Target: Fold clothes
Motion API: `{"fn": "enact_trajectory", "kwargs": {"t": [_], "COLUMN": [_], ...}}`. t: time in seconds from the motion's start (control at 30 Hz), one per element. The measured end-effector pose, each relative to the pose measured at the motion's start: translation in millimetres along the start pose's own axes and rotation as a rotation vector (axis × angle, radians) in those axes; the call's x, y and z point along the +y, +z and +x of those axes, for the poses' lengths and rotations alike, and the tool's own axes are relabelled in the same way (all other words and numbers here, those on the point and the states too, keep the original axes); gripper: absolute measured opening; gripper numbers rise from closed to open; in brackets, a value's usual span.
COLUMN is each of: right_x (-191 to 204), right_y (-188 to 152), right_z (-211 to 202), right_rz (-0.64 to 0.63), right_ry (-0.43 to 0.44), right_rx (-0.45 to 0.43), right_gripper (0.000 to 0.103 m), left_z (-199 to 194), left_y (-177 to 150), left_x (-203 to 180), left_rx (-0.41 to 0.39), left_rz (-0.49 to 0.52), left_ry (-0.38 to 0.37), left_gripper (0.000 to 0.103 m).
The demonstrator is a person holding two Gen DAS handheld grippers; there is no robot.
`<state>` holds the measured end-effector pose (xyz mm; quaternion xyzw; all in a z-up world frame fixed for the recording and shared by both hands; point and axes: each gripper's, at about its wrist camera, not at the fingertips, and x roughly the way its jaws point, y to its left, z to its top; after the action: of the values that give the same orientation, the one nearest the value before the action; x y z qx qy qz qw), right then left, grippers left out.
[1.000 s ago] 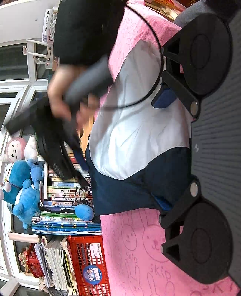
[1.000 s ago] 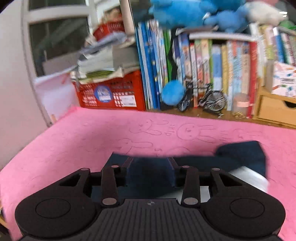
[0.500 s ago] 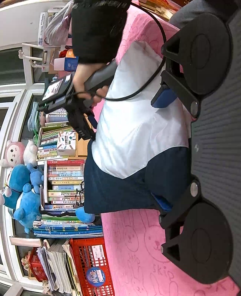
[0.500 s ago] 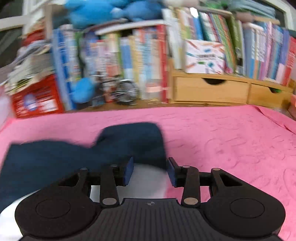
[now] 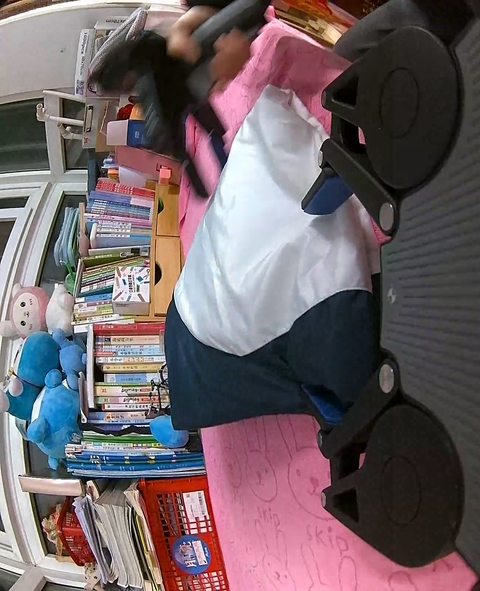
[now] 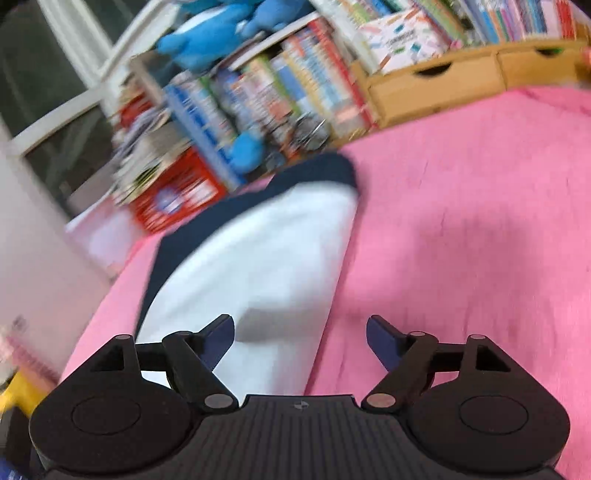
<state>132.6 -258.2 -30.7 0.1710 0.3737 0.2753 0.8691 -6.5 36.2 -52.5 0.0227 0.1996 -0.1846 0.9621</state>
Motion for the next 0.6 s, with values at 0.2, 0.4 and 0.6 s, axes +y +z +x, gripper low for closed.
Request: {"fn": "enact_trajectory", "kwargs": {"t": [0.2, 0.4, 0.6], "right_x": [27.9, 37.2, 82.1], "right_y": [-56.7, -72.0, -113.6], "right_z": [-19.9, -19.8, -3.9], "right_rz": [-0.056, 0.117, 0.098], "right_ry": [0.114, 0.257, 0.439], "right_rx": [-0.018, 0.032, 0.157], "right_gripper": [0.07, 0.033, 0.038], "left_z": [-32.0, -57.7, -43.0], "left_y": [19.4, 43.8, 46.2], "left_x": [29.7, 20.2, -5.9], "left_rx": [0.005, -0.083, -0.058], "left_rz": [-0.171, -0.165, -0.124], "left_ry": [-0.024, -0.037, -0.107], "left_gripper": [0.099, 0.1, 0.102]}}
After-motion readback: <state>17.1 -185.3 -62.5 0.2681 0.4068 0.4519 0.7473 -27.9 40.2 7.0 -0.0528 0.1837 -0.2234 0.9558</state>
